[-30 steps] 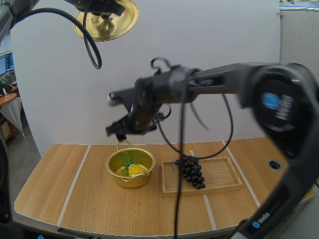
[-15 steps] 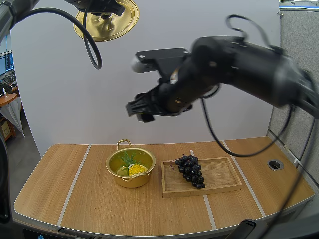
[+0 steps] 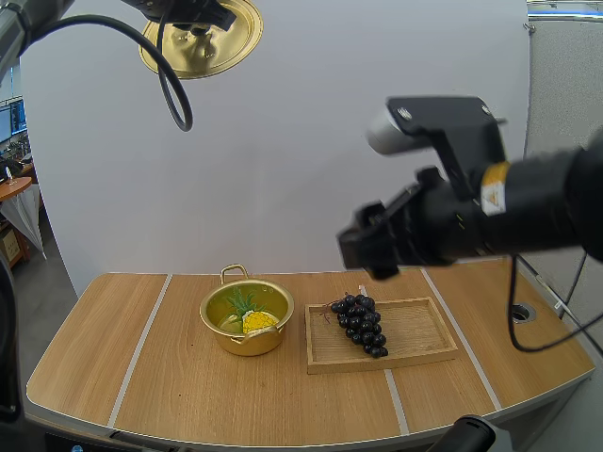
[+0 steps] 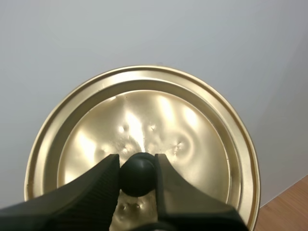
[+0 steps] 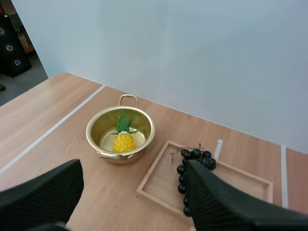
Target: Open the pot, put the pineapple inside, and close it
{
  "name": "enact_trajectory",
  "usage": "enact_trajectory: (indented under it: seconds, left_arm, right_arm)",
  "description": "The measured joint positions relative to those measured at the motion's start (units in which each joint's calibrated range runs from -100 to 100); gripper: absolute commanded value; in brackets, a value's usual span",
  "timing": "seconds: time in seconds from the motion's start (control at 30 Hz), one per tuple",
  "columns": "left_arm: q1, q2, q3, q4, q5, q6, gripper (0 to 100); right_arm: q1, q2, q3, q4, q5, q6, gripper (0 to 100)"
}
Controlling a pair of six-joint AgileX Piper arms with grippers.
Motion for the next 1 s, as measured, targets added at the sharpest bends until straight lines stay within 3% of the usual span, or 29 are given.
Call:
enact_trajectory:
  seconds: [0.13, 0.3, 0.33, 0.37, 0.63, 1.0]
  left_arm:
    - [0.0, 0.0, 0.0, 0.0, 0.0, 0.0, 0]
    - [0.0, 0.0, 0.0, 0.0, 0.0, 0.0, 0]
    - [0.0, 0.0, 0.0, 0.0, 0.0, 0.0, 0]
    - [0.0, 0.0, 0.0, 0.0, 0.0, 0.0, 0]
    - [0.0, 0.0, 0.0, 0.0, 0.0, 0.0, 0]
    - [0.0, 0.0, 0.0, 0.0, 0.0, 0.0, 0]
  right_arm:
    - [-0.8, -5.0, 2.7, -0.5, 2.6, -0.1, 100]
    - [-2.1, -7.4, 5.2, -0.6, 5.6, -0.1, 25]
    - [-2.4, -7.6, 5.8, -0.6, 6.4, -0.1, 19]
    - [-2.9, -7.7, 6.6, -0.3, 7.3, -0.1, 0]
    - [-5.1, -7.8, 9.2, 3.5, 8.1, -1.4, 0]
    - [-5.2, -7.8, 9.2, 2.2, 7.2, -1.4, 0]
